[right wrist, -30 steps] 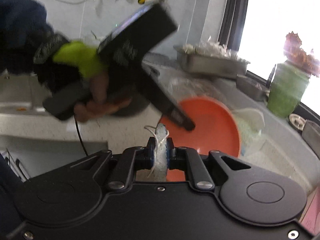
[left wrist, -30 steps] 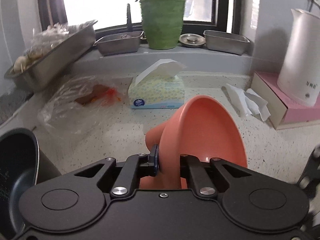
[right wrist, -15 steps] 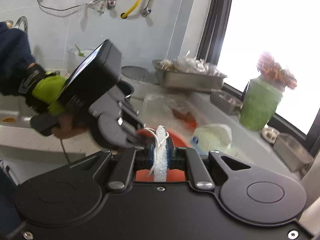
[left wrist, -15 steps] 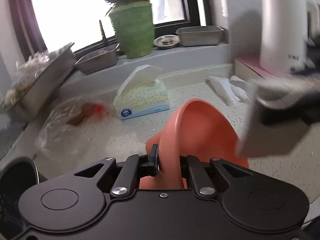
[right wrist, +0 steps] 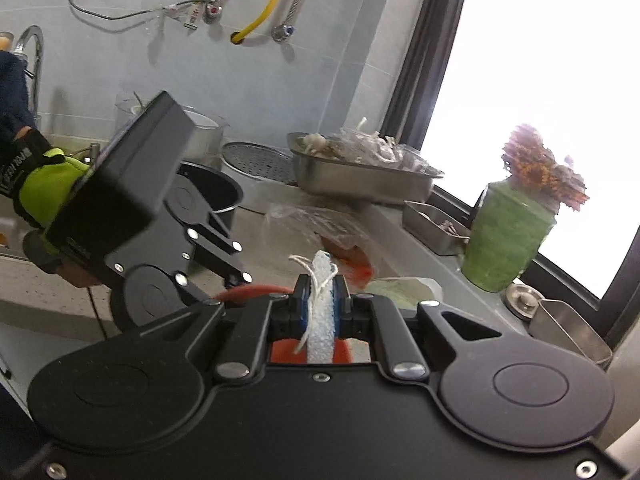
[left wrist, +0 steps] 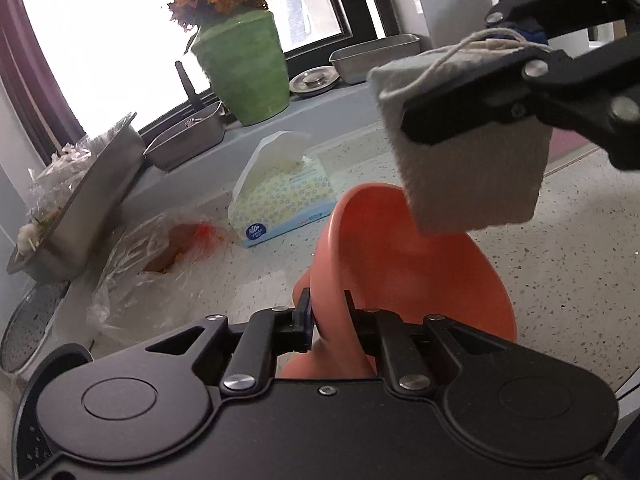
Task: Clean bowl
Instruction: 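Wipe the bowl's inner wall with the sponge in the right gripper, then pull the sponge away from the bowl rim with the right gripper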
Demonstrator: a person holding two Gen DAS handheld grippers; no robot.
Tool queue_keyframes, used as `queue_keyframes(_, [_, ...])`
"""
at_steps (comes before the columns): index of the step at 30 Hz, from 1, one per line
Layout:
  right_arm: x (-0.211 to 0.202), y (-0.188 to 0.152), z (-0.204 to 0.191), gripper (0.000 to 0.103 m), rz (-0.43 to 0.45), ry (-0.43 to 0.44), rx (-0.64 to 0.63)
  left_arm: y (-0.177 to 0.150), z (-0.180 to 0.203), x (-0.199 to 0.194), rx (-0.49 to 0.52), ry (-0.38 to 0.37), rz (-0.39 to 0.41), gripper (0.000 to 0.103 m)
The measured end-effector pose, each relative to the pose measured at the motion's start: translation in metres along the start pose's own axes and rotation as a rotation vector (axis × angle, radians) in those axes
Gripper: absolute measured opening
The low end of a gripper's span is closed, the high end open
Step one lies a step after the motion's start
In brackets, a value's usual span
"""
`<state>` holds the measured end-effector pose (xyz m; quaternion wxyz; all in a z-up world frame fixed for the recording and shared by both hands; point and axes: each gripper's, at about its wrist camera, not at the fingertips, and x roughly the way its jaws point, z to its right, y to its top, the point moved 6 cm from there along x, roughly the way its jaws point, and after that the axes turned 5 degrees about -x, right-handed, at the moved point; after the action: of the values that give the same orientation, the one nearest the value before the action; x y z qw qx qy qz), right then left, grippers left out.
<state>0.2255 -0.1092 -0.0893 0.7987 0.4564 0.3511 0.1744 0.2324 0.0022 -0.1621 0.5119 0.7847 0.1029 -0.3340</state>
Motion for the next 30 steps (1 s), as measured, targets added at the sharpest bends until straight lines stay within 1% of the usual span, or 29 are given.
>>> queue_keyframes(3, [0.004,-0.003,0.006,0.012,-0.010,-0.012,0.014,0.000,-0.006,0.001,-0.039,-0.011,-0.010,0.012])
queue_keyframes(6, [0.009,-0.014,0.011,0.012,-0.040,-0.007,0.060,-0.003,-0.017,0.005,-0.109,-0.025,-0.033,0.013])
queue_keyframes(10, [0.008,-0.025,0.016,0.012,-0.051,0.007,0.138,-0.004,-0.022,0.007,-0.136,-0.024,-0.038,0.013])
queue_keyframes(16, [-0.001,-0.042,0.019,0.012,-0.089,0.003,0.161,-0.005,-0.031,0.011,-0.198,-0.031,-0.052,0.013])
queue_keyframes(22, [-0.004,-0.064,0.015,0.012,-0.144,0.005,0.170,-0.006,-0.035,0.013,-0.216,-0.030,-0.061,0.014])
queue_keyframes(30, [0.002,-0.087,0.011,0.012,-0.203,0.000,0.188,-0.008,-0.038,0.014,-0.236,-0.033,-0.073,0.015])
